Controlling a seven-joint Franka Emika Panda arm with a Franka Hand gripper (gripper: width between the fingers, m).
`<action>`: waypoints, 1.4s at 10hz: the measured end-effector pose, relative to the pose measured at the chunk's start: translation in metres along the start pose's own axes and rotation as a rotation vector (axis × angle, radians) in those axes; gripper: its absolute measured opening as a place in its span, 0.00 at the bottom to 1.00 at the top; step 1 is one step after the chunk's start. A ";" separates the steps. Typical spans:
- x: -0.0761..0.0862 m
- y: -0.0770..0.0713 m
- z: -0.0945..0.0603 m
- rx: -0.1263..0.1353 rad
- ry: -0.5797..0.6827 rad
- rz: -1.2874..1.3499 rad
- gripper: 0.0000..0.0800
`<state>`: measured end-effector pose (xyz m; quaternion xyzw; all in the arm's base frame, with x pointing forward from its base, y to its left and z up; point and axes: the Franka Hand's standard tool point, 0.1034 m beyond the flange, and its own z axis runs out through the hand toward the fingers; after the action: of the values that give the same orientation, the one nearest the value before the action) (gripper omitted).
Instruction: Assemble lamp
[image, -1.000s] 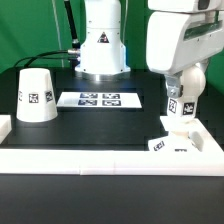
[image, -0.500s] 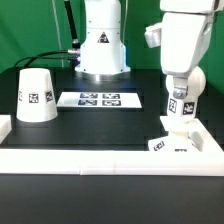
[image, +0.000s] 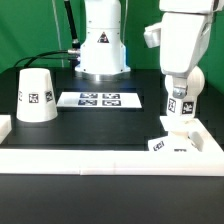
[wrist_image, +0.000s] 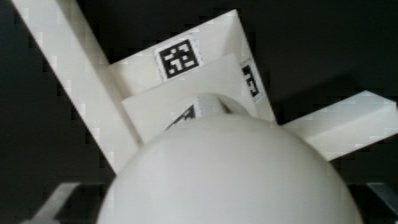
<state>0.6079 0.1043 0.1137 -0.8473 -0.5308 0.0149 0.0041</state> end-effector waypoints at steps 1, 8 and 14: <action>0.000 0.000 0.000 0.000 0.001 0.095 0.72; 0.001 -0.001 0.001 0.003 0.006 0.699 0.72; 0.003 -0.003 0.001 0.034 0.014 1.267 0.72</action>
Offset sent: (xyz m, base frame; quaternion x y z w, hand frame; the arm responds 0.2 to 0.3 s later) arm -0.0085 0.0028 -0.0017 0.0095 0.0070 0.2569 0.9664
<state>0.6067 0.1084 0.1127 -0.9970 0.0740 0.0174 0.0114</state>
